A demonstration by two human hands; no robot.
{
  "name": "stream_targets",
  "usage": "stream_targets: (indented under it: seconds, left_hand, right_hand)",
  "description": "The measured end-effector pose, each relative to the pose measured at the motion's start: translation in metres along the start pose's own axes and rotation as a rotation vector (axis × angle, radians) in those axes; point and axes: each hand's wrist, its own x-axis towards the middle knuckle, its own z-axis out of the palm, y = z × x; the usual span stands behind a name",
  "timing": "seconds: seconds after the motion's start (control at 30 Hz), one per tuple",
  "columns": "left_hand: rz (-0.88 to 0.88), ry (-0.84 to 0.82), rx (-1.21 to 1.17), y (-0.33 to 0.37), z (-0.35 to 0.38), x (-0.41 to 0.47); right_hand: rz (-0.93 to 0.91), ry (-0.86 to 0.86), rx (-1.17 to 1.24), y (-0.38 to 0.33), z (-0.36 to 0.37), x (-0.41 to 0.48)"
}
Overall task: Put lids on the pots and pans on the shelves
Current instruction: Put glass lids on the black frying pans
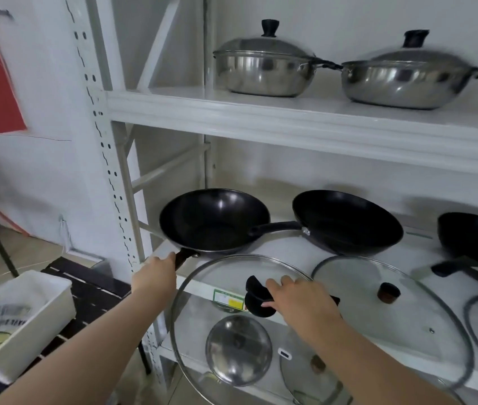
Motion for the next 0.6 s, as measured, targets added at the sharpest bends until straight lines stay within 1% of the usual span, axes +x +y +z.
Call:
stream_targets:
  seconds: [0.03, 0.1, 0.2, 0.43, 0.53, 0.6]
  left_hand:
    - [-0.001, -0.009, -0.025, 0.000, 0.000, -0.001]
    - [-0.010, -0.031, -0.061, 0.001, -0.002, -0.003]
    - [-0.011, -0.045, -0.067, -0.004, -0.008, -0.003]
    - [0.047, -0.025, 0.070, -0.014, -0.012, -0.015]
    - [0.015, -0.056, 0.034, -0.016, -0.015, -0.011]
    - [0.002, -0.074, 0.001, -0.018, -0.017, -0.005]
  right_hand:
    - [0.008, -0.023, 0.016, 0.002, -0.004, -0.001]
    - [0.005, 0.021, 0.001, 0.008, -0.006, -0.003]
    - [-0.022, 0.029, -0.062, 0.017, -0.015, -0.008]
    - [-0.036, 0.067, -0.134, 0.038, -0.035, -0.009]
    - [-0.001, 0.082, -0.132, 0.048, -0.048, 0.006]
    - [-0.011, 0.079, -0.138, 0.050, -0.057, 0.026]
